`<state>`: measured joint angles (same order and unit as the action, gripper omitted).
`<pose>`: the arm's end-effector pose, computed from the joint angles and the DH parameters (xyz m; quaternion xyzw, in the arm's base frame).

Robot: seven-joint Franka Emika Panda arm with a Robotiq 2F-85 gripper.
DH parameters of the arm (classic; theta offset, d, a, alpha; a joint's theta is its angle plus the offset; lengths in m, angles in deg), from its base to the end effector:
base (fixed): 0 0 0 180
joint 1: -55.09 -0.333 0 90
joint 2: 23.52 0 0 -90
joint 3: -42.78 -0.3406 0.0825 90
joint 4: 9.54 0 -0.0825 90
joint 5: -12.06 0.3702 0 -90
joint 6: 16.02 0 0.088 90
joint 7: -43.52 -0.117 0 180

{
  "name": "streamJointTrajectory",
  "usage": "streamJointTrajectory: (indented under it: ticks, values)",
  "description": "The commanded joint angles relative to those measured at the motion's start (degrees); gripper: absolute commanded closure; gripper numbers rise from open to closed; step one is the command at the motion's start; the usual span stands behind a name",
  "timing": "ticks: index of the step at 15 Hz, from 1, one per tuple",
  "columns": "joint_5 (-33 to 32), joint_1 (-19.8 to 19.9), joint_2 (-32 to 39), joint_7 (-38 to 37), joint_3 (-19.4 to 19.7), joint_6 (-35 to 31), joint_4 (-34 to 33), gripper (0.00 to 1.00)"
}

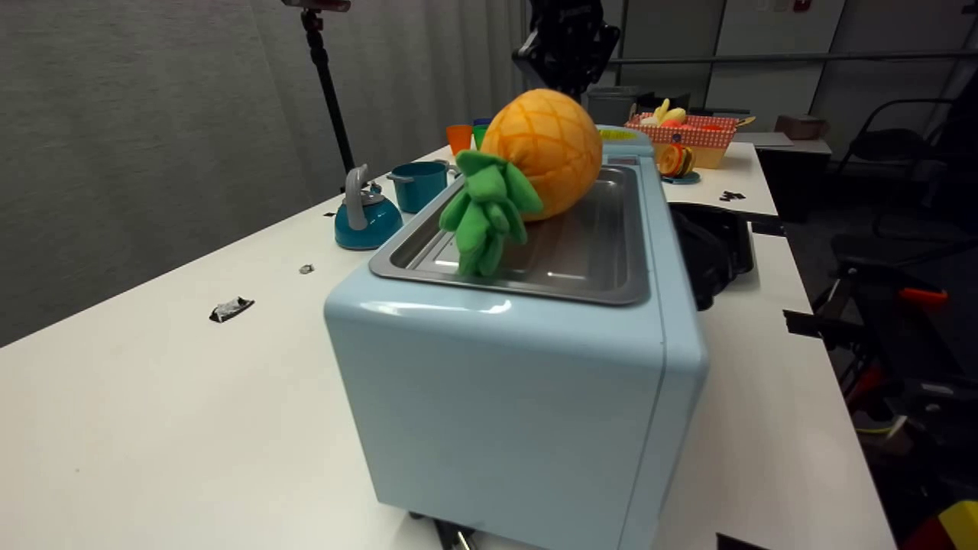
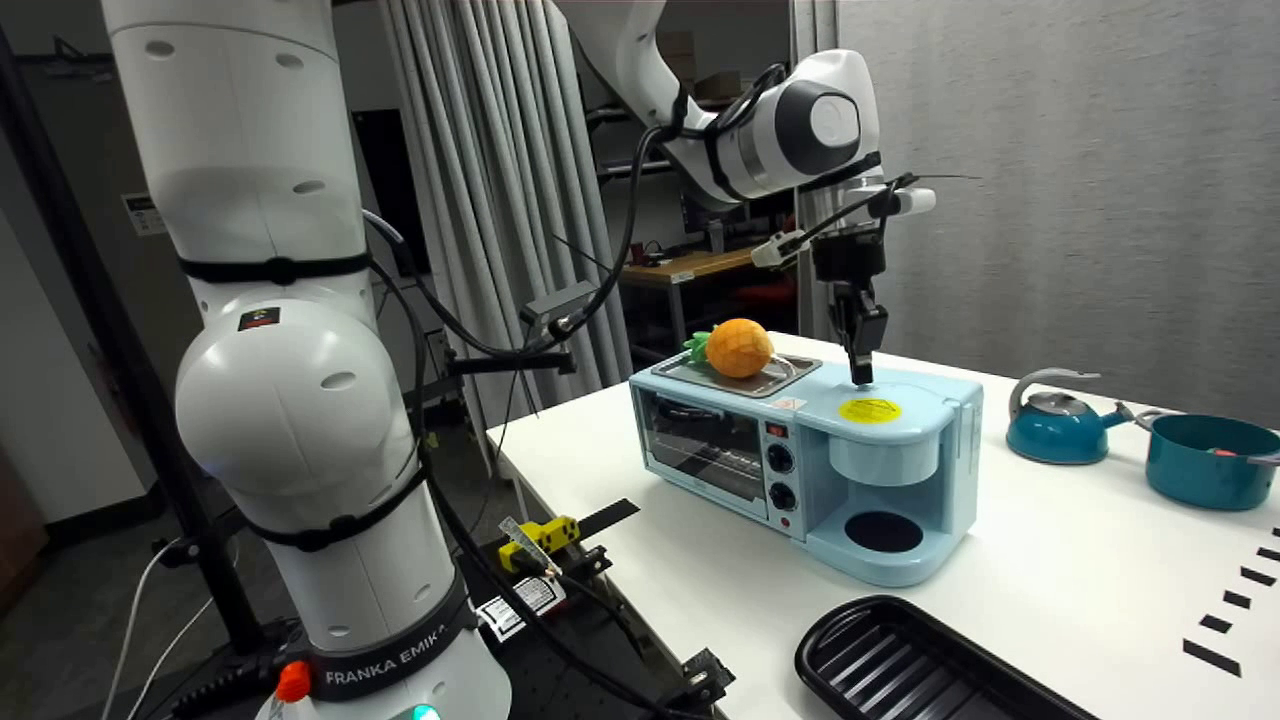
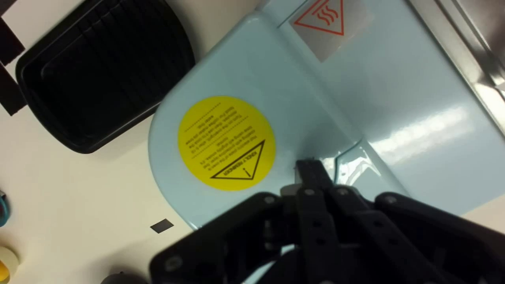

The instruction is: Press the button on the top right side of the breakfast marker to open the chamber on the right

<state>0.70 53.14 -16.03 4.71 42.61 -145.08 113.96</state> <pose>0.5441 0.0131 0.3600 0.9644 -0.2527 0.0107 0.0767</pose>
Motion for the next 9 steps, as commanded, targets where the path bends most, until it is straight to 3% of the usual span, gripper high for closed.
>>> streamJointTrajectory:
  ticks: [1,9]
  values:
    - [-0.9,-0.6,0.3,-1.6,0.8,-1.1,0.7,1.00]
    - [-4.1,-0.1,3.9,-2.0,1.6,-8.9,6.3,1.00]
